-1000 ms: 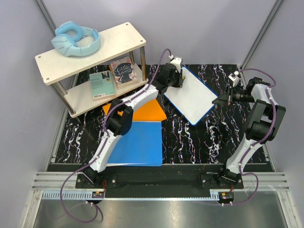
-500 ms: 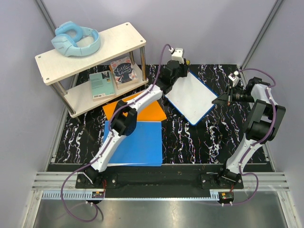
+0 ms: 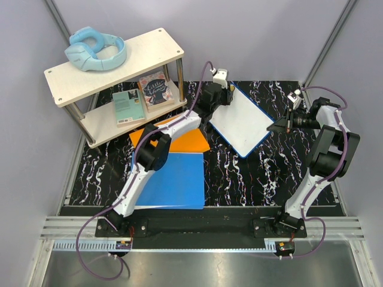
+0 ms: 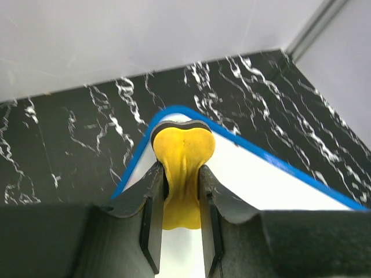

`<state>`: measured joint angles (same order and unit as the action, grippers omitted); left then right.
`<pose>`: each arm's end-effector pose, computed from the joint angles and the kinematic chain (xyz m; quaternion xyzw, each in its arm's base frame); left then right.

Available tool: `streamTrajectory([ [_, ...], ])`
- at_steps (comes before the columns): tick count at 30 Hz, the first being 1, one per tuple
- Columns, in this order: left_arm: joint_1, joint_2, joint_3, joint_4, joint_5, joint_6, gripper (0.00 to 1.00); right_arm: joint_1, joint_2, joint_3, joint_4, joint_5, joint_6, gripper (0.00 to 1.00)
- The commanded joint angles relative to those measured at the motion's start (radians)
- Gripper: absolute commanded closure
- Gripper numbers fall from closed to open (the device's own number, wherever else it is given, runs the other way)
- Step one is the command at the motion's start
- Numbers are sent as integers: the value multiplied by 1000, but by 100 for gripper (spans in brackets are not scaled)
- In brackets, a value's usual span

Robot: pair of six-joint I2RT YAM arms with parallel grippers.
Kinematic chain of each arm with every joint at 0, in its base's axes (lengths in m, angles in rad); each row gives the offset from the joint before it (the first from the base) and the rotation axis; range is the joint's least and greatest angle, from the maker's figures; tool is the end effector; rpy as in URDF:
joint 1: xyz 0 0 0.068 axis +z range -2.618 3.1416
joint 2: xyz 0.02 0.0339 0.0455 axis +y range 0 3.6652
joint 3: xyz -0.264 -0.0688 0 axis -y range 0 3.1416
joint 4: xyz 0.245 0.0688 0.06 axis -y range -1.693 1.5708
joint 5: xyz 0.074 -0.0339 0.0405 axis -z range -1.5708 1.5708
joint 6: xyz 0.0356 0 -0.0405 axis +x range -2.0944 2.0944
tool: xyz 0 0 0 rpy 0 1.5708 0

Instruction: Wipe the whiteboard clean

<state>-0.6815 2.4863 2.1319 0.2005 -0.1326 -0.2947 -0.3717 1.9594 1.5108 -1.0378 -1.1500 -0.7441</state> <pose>0.4596 -0.3667 0.2289 0.1033 0.7519 -0.2600 0.5970 0.3605 -0.1057 0.2174 -0.1778 0.8197 0.4422 0.3177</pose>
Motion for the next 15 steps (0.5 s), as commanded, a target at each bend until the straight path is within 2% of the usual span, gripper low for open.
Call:
streamTrajectory([
  [1, -47, -63, -76, -40, 94, 41, 100, 48, -22, -12, -2, 52, -100, 100],
  [4, -50, -69, -78, -7, 79, 43, 100, 50, -20, -11, -1, 50, -100, 100],
  [11, -46, -14, 104, 42, -15, 60, 100, 53, -20, -12, -2, 55, -100, 100],
  [15, -29, 8, 135, 71, -74, 43, 100, 54, -20, -14, -2, 56, -101, 100],
])
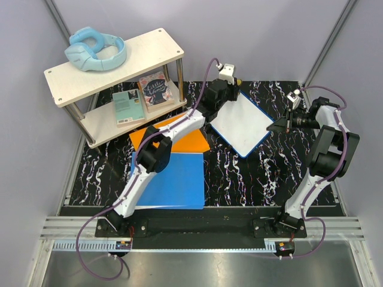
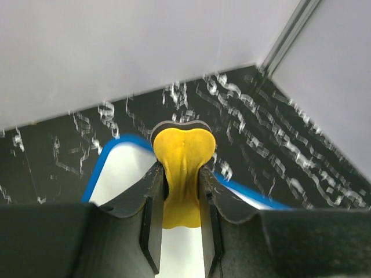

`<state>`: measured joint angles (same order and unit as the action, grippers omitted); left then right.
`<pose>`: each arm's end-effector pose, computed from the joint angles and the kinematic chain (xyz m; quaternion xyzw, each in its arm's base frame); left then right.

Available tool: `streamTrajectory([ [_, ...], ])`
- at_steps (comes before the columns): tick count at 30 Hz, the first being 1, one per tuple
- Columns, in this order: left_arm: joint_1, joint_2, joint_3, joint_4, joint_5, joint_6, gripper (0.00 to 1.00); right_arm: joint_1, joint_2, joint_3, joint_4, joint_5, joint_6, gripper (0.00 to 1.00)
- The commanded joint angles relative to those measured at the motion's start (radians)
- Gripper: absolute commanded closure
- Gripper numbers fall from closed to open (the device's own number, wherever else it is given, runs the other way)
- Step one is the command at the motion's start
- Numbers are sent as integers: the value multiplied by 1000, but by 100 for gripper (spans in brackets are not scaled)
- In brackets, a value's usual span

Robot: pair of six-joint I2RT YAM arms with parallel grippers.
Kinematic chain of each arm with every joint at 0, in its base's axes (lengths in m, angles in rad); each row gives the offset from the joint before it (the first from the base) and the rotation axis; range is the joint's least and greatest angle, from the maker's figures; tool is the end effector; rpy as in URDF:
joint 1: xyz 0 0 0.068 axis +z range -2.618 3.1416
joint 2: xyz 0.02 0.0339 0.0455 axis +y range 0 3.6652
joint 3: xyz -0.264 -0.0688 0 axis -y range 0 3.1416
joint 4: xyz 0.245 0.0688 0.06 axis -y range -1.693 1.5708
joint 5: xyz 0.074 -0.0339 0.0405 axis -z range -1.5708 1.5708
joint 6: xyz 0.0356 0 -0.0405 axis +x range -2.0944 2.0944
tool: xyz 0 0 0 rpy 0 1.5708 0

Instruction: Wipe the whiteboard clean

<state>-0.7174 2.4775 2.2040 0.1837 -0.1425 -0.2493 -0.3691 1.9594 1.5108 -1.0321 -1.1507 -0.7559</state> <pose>0.4470 -0.3833 0.2580 0.1240 0.7273 -0.2662 0.6203 0.3613 -0.1049 0.2175 -0.1851 0.8178 0.4397 0.3219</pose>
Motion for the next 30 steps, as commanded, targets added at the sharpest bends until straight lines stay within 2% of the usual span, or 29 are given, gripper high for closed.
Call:
streamTrajectory([
  [1, 18, 18, 72, 79, -65, -10, 100, 50, -22, -14, -13, 55, -91, 100],
  [5, 26, -20, -18, 33, -57, -47, 100, 53, -17, -11, -14, 57, -91, 100],
  [9, 22, -141, -301, 89, -36, -97, 100, 52, -17, -8, -19, 59, -94, 100],
  [12, 18, -195, -423, 100, 9, -120, 100, 55, -19, -6, -19, 59, -91, 100],
  [24, -34, -308, -674, 0, 110, -237, 100, 55, -14, -3, -20, 63, -88, 100],
  [30, -93, -325, -779, 50, 107, -258, 100, 55, -13, -3, -20, 65, -88, 100],
])
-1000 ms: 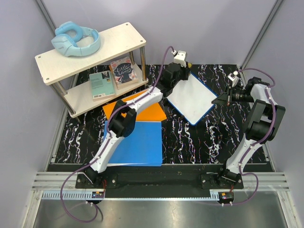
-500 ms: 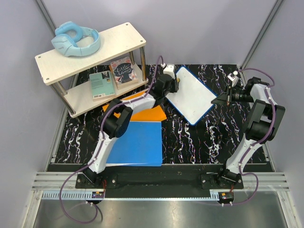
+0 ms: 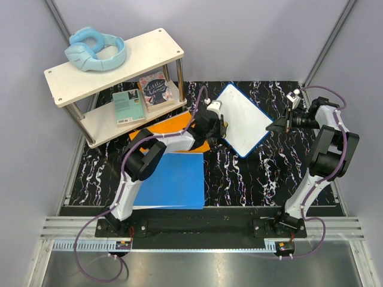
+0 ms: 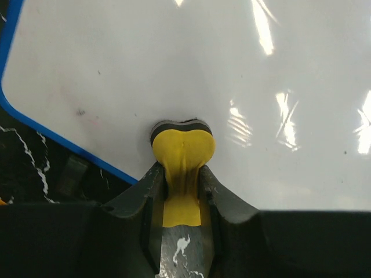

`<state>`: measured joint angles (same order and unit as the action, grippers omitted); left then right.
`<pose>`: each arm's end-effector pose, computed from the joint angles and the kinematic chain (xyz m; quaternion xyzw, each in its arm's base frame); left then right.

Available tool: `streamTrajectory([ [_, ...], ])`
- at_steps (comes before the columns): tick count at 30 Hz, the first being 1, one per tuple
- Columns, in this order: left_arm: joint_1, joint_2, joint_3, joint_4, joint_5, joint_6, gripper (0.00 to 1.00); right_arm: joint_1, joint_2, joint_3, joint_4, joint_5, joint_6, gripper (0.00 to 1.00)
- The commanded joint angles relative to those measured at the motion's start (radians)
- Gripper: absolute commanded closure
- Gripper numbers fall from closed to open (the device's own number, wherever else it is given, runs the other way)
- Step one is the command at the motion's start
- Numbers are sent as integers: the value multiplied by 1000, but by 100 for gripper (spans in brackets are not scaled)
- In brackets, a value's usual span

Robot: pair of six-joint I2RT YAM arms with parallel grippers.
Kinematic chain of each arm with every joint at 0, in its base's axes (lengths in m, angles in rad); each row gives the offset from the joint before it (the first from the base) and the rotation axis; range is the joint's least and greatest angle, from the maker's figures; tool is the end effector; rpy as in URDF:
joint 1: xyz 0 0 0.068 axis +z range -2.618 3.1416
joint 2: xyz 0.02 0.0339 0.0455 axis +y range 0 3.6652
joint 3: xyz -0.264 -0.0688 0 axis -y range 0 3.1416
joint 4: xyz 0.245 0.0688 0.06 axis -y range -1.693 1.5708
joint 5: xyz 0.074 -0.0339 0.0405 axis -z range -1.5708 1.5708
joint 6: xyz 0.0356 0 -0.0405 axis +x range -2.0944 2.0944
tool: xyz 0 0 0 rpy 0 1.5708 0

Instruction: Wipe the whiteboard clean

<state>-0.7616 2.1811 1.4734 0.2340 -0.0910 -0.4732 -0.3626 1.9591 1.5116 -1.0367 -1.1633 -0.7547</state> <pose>0.3597 -0.3385 0.1662 0.0990 0.8470 -0.2699 0.4472 0.3617 -0.1022 0.2181 -0.1859 0.8142 0.4463 0.3216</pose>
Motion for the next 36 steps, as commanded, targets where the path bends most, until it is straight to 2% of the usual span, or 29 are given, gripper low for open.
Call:
streamTrajectory([
  [1, -57, -26, -48, -8, 62, -42, 100, 48, -11, -4, -16, 79, -89, 100],
  [5, -76, -18, -51, -73, 59, -82, 100, 50, -8, -1, -14, 80, -86, 100],
  [14, -76, -58, -87, -219, -10, -139, 100, 48, 7, 15, -10, 77, -61, 73],
  [23, -76, -87, -110, -226, -30, -125, 100, 48, 11, 19, 9, 66, -37, 52],
  [28, -77, -116, -120, -228, -59, -87, 100, 48, -51, -40, 182, 138, 103, 41],
  [36, -76, -188, -180, -231, -73, -88, 100, 45, -120, -94, 271, 180, 196, 29],
])
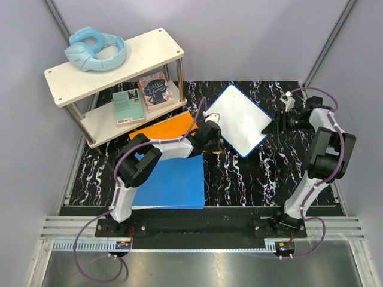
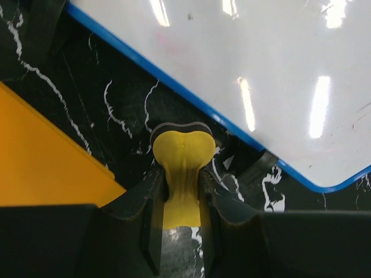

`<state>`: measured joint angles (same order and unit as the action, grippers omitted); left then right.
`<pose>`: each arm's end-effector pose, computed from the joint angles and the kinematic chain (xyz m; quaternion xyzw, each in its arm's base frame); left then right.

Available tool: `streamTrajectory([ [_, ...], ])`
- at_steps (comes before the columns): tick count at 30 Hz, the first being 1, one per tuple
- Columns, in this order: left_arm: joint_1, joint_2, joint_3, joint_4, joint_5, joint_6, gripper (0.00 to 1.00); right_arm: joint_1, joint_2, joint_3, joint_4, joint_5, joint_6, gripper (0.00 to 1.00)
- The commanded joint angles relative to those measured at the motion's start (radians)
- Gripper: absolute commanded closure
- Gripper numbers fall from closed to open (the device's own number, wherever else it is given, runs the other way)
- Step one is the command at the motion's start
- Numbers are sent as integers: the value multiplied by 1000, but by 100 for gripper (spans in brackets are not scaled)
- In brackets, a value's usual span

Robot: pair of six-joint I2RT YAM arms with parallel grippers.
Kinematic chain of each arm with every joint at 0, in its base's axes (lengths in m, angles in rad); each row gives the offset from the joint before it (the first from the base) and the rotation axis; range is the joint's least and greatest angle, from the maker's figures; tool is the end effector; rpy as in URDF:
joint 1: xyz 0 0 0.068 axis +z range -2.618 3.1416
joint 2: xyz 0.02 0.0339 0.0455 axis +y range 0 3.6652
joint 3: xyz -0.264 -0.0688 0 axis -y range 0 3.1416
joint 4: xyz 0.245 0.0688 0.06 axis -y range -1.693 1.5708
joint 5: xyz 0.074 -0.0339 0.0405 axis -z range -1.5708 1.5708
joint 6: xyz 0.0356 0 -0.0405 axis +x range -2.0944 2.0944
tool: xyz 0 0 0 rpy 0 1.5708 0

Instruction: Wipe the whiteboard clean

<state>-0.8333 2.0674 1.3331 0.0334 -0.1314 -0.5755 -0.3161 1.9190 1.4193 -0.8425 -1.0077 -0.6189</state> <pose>0.3070 -0.3310 0.1555 0.0889 0.9010 -0.2269 0.3589 0.3657 -0.0879 0.2063 -0.1857 0.8518 0.3832 0.3053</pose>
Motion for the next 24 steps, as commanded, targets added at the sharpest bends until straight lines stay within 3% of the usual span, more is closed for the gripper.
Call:
streamTrajectory([
  [1, -4, -95, -61, -30, -34, 5, 100, -3, -83, -6, 83, 26, 64, 26],
  [3, -6, -112, -80, -30, -27, 0, 100, -5, -101, -13, 89, 34, 77, 0],
  [10, -6, -193, -155, -81, 21, -18, 62, -20, -192, -63, 115, 107, 133, 0],
  [11, -10, -200, -158, -82, 33, -15, 50, -20, -222, -71, 115, 135, 142, 0],
  [14, -16, -222, -158, -112, 56, -7, 34, -20, -297, -115, 115, 200, 171, 0],
  [16, -21, -251, -167, -125, 52, 2, 2, -21, -343, -153, 108, 228, 185, 0],
  [24, -26, -439, -230, -139, 67, 34, 1, -20, -626, -203, 66, 258, 252, 0],
])
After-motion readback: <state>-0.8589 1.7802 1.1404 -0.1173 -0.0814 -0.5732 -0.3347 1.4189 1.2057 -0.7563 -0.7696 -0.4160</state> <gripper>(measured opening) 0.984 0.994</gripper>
